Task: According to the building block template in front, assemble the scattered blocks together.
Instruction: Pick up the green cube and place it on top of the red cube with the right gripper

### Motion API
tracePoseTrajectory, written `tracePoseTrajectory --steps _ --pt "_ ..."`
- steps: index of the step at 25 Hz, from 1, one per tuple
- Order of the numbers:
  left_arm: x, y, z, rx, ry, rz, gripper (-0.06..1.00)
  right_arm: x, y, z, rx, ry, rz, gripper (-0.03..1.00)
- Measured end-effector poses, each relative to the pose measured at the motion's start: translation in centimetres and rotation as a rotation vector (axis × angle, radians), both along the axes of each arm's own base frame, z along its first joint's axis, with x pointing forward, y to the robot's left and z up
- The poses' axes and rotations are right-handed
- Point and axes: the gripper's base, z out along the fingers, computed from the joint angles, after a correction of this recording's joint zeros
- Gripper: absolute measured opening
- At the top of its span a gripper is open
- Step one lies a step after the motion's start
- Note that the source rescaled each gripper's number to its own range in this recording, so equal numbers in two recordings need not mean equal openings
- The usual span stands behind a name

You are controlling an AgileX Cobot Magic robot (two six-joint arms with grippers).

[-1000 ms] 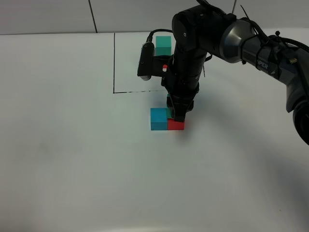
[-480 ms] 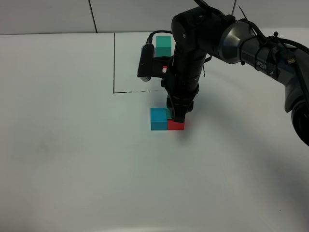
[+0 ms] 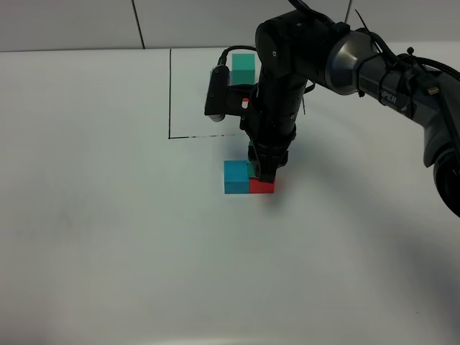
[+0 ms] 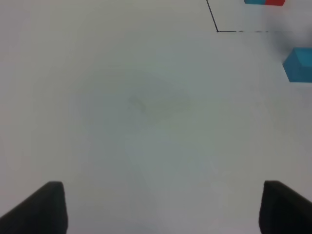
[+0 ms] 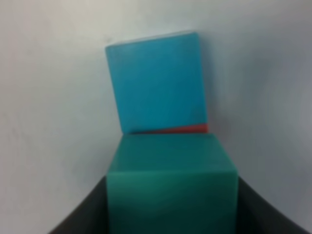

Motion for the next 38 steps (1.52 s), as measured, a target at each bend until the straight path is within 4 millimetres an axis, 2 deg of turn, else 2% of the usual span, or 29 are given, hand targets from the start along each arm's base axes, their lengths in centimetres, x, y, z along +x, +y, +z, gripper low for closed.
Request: tracePoseTrajectory --steps 15,38 --pt "0.0 0.0 0.0 0.0 0.0 0.0 0.76 0.1 0.1 -1.0 -0.008 0.014 -0.001 0.0" --pt "0.0 0.0 0.0 0.0 0.0 0.0 0.76 0.2 0.2 -1.0 -0.001 0.005 -0.002 0.0"
